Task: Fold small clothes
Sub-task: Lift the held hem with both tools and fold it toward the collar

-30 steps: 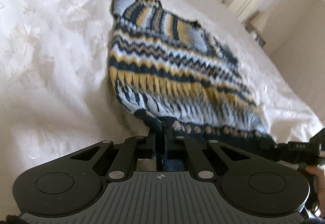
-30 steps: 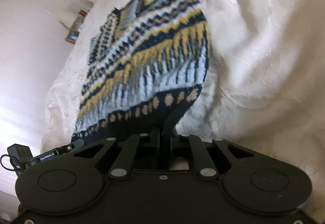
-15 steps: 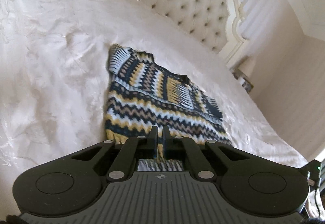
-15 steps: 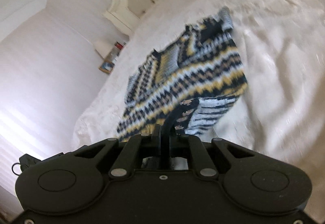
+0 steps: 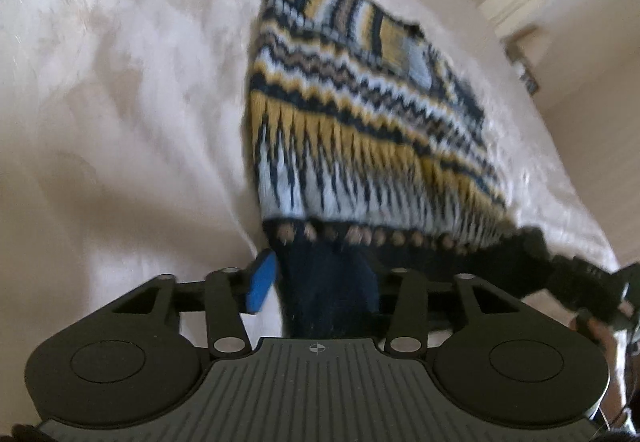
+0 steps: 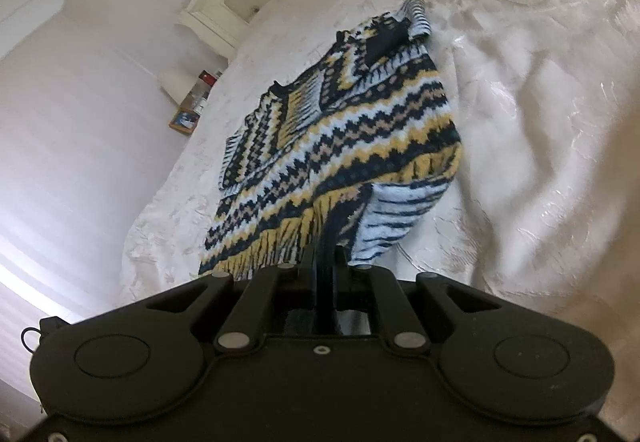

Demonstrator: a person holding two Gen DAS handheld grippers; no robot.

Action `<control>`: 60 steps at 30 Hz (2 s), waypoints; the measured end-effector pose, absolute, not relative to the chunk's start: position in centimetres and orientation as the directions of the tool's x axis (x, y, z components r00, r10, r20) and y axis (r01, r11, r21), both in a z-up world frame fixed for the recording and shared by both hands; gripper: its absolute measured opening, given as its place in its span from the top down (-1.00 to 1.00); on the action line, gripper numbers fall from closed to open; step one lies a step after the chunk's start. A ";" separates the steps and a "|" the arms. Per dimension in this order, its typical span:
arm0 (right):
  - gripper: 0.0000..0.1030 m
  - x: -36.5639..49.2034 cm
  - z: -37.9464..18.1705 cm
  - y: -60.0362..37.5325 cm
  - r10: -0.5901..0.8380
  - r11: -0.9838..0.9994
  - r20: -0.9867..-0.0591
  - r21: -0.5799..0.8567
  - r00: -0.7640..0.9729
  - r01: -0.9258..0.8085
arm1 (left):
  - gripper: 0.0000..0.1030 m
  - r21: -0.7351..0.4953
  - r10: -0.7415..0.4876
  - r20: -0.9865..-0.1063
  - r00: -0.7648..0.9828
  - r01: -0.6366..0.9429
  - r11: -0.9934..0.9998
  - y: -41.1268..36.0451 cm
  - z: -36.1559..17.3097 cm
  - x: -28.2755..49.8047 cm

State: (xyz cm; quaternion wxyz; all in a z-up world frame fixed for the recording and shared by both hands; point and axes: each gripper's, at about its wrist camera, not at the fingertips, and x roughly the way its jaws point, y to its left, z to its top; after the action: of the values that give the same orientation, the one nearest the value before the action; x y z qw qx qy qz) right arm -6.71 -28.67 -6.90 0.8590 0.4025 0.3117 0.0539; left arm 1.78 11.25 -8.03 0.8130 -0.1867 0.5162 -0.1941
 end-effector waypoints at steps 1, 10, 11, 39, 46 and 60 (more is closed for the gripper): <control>0.74 -6.7 -6.9 -28.6 0.343 0.671 -0.496 0.724 0.798 0.161 | 0.04 -0.502 -0.512 -0.773 0.375 0.130 0.855 11.0 -8.4 1.8; 0.73 -6.9 -7.4 -28.6 0.350 0.660 -0.505 0.730 0.789 0.175 | 0.21 -0.519 -0.548 -0.766 0.336 0.181 0.835 9.5 -9.9 2.4; 0.73 -6.9 -7.5 -28.6 0.351 0.659 -0.505 0.732 0.789 0.175 | 0.84 -0.521 -0.552 -0.756 0.353 0.187 0.833 9.5 -9.7 2.4; 0.74 3.2 -1.1 -33.5 0.276 0.697 -0.301 0.717 0.913 0.026 | 0.87 -0.567 -0.618 -0.386 0.685 0.353 0.744 9.0 1.7 15.4; 0.74 10.4 -0.5 -35.9 0.237 0.712 -0.299 0.701 0.924 0.045 | 0.87 -0.516 -0.581 -0.412 0.702 0.346 0.784 7.1 2.0 21.8; 0.74 23.5 -5.4 -38.2 0.184 0.740 -0.462 0.646 0.868 0.188 | 0.84 -0.516 -0.498 -0.565 0.658 0.190 0.835 6.0 -4.3 32.4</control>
State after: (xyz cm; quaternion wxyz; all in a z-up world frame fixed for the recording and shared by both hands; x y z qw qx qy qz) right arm 23.52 -38.25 -5.37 0.8965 0.3608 0.2573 -0.0012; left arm 32.42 5.99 -4.26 0.8856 -0.2112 0.3651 -0.1943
